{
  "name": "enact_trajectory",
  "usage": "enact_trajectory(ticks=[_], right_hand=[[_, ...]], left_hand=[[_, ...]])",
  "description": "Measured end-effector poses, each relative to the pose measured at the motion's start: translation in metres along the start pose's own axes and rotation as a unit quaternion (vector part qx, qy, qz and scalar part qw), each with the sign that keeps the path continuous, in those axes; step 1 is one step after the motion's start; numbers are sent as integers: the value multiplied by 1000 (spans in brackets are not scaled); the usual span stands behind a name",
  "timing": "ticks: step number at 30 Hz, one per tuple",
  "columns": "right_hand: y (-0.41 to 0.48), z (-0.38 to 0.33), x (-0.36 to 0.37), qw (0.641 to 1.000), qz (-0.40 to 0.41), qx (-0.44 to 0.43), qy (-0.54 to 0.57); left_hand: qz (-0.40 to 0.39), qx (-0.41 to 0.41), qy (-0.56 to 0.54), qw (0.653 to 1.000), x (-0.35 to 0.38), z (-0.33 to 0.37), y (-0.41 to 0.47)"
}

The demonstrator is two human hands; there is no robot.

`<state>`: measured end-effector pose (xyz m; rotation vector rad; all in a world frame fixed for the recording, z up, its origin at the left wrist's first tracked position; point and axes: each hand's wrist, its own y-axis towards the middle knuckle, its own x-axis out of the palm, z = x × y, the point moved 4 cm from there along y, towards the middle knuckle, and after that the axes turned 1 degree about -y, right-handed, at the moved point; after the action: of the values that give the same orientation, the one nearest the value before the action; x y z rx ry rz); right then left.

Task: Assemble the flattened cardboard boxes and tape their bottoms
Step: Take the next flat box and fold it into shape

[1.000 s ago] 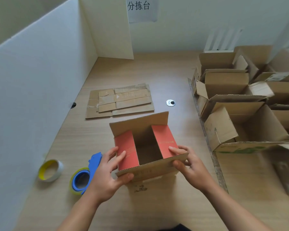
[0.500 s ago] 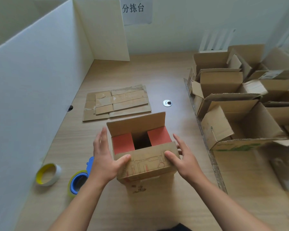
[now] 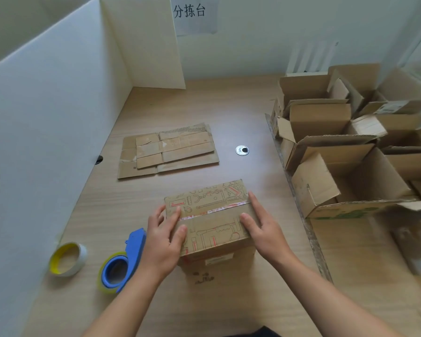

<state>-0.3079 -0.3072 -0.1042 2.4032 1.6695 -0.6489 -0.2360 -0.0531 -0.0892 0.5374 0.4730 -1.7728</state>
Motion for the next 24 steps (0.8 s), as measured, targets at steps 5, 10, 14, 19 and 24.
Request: enact_trajectory(ticks=[5,10,14,19,24], right_hand=[[0,-3,-14,999,37,6,-29],[4,-2,-40,995,70,20,-63],[14,-4,-51,991,70,32,-111],[10,-3,-38,992,32,18,-122],[-3,19,1,995,-25,42,-86]], left_hand=[[-19,-17,-18,1000,14,10,-1],[-47,6,12,999,31,24,1],[-91,-25,-3,996,46,19,-6],[-68,-31,-20,997,49,3,-19],[-63,-46,49,996,27,-21,-15]])
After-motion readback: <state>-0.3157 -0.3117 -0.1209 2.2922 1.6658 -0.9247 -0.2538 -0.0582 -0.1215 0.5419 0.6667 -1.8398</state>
